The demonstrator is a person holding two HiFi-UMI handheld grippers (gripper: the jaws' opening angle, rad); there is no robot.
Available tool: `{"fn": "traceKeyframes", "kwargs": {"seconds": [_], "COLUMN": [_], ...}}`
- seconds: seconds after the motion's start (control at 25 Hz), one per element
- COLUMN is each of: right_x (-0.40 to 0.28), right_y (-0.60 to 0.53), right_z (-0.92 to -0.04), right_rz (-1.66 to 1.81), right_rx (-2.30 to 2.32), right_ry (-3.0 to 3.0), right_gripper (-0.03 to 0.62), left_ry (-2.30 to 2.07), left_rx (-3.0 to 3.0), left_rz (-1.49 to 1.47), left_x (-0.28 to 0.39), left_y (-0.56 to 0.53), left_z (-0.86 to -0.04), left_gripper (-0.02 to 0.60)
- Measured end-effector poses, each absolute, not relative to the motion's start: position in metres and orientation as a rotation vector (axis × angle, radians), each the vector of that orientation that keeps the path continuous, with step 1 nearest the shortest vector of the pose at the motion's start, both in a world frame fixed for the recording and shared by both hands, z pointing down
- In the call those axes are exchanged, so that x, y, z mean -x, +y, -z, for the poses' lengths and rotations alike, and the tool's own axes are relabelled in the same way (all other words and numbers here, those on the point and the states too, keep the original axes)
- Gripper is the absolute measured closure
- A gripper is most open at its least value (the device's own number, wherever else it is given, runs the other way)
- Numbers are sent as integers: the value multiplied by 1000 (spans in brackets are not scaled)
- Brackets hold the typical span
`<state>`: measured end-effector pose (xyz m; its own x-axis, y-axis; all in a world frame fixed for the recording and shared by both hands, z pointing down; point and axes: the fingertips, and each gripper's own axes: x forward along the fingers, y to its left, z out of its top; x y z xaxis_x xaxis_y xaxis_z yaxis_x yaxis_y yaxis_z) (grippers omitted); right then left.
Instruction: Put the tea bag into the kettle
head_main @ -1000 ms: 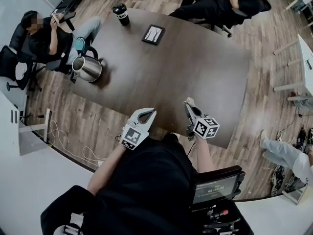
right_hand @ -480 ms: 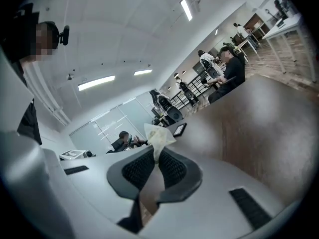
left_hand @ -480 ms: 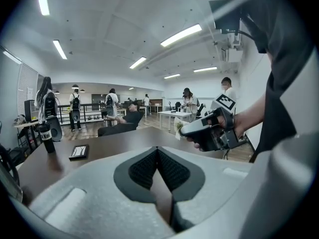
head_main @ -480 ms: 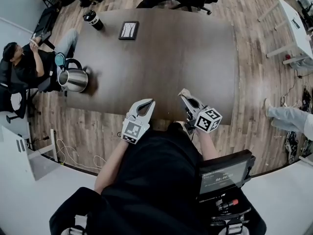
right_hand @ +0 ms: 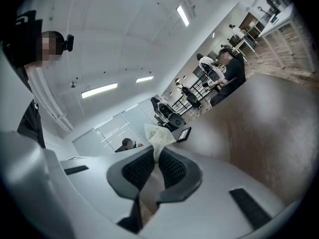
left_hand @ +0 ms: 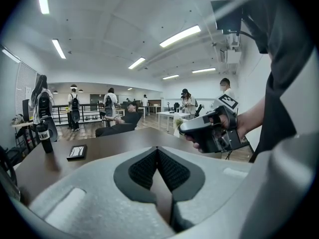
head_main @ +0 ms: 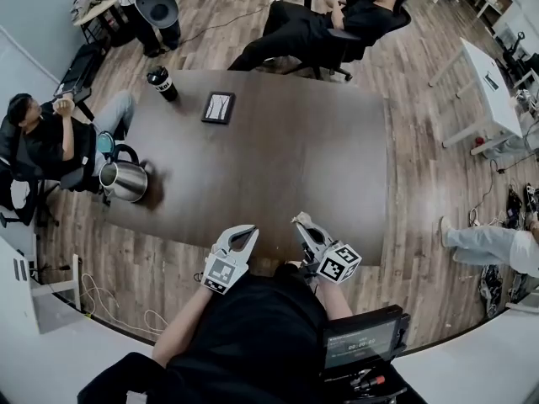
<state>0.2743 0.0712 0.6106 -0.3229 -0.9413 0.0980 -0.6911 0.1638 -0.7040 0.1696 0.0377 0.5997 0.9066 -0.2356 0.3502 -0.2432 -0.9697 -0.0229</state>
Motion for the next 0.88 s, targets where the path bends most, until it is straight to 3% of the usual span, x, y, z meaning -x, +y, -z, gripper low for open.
{"fn": "traceKeyframes", "kwargs": {"seconds": [0.88], "right_x": [-241], "right_y": [45], "right_z": [-591], "right_rz": [945], "right_rx": [1414], "right_ry": [2071], "right_gripper": [563], "left_ry": [-397], "left_rx": [-2999], "left_rz": [-496], "left_x": [-155], "left_y": [23], "left_z": [-608], "left_gripper": [580]}}
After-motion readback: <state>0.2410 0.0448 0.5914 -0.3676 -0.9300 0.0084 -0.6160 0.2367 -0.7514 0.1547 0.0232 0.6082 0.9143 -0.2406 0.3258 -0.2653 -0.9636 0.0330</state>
